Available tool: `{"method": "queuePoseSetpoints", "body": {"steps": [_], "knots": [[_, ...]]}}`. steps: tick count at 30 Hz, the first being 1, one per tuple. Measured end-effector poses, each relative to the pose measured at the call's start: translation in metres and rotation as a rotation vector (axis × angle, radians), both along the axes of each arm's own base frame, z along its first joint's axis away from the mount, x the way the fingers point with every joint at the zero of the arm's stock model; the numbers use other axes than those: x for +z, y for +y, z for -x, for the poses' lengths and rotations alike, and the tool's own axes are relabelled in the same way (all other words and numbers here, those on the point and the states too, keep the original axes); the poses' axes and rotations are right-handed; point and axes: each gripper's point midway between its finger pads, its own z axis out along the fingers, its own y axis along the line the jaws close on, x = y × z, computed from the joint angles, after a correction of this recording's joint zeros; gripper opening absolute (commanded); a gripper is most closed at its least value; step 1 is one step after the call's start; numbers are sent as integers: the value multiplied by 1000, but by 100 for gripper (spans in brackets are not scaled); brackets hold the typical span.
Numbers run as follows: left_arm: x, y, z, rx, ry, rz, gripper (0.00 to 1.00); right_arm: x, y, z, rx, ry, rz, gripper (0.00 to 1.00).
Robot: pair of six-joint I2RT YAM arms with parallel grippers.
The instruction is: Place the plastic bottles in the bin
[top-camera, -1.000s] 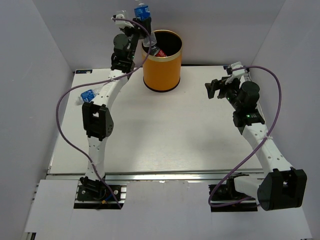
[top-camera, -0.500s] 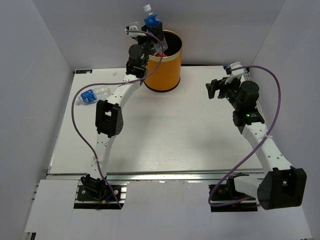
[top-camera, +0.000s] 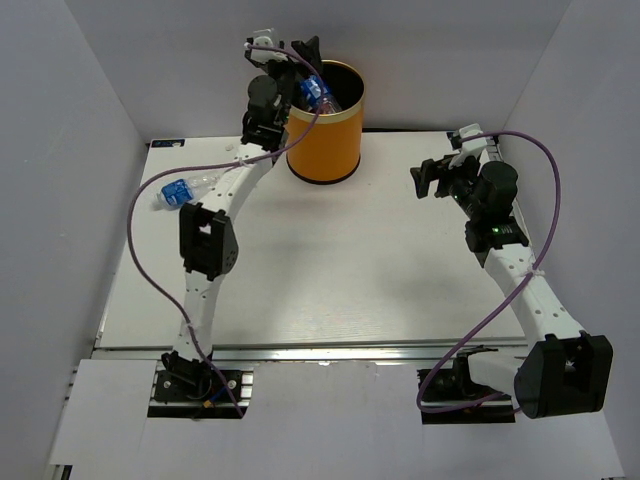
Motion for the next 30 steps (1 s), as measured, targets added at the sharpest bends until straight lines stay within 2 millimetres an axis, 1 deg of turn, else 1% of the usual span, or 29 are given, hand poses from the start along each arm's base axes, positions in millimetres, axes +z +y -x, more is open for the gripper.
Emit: {"method": "queuePoseSetpoints", "body": {"steps": [2, 4, 6, 7, 8, 9, 11, 13, 15, 16, 17, 18, 20, 22, 23, 25, 27, 30], "knots": [[8, 16, 12, 54, 47, -19, 98, 0, 1, 0, 6, 1, -4, 89], [21, 37, 30, 113, 100, -24, 98, 0, 3, 1, 17, 3, -9, 89], [31, 67, 51, 182, 163, -2, 98, 0, 5, 2, 26, 4, -11, 89], [34, 86, 62, 221, 199, 20, 98, 1, 6, 2, 31, 4, -12, 90], [33, 109, 73, 260, 237, 44, 98, 1, 6, 3, 36, 4, -13, 90], [28, 131, 82, 300, 282, 60, 98, 1, 7, 3, 39, 4, -14, 89], [13, 185, 99, 389, 369, 113, 98, 1, 7, 3, 39, 4, -14, 89], [-13, 242, 111, 491, 468, 178, 98, 1, 7, 3, 38, 5, -14, 89], [-49, 293, 120, 578, 568, 250, 98, 1, 7, 3, 40, 5, -15, 89], [-72, 315, 125, 616, 622, 291, 98, 1, 7, 3, 41, 6, -17, 89], [-94, 333, 129, 647, 672, 325, 98, 1, 8, 3, 43, 6, -18, 90], [-121, 346, 134, 670, 732, 360, 98, 1, 8, 3, 44, 7, -19, 89], [-166, 359, 142, 683, 843, 411, 98, 1, 8, 4, 46, 7, -19, 89], [-197, 361, 145, 670, 927, 449, 98, 3, 8, 3, 44, 6, -22, 89], [-209, 363, 144, 665, 959, 471, 98, 4, 8, 3, 40, 7, -24, 89], [-226, 366, 140, 645, 993, 520, 98, 5, 7, 3, 35, 6, -29, 90], [-247, 372, 137, 630, 1037, 578, 98, 6, 6, 2, 30, 5, -30, 89], [-288, 386, 132, 619, 1113, 683, 98, 7, 4, 2, 18, 5, -32, 89]]}}
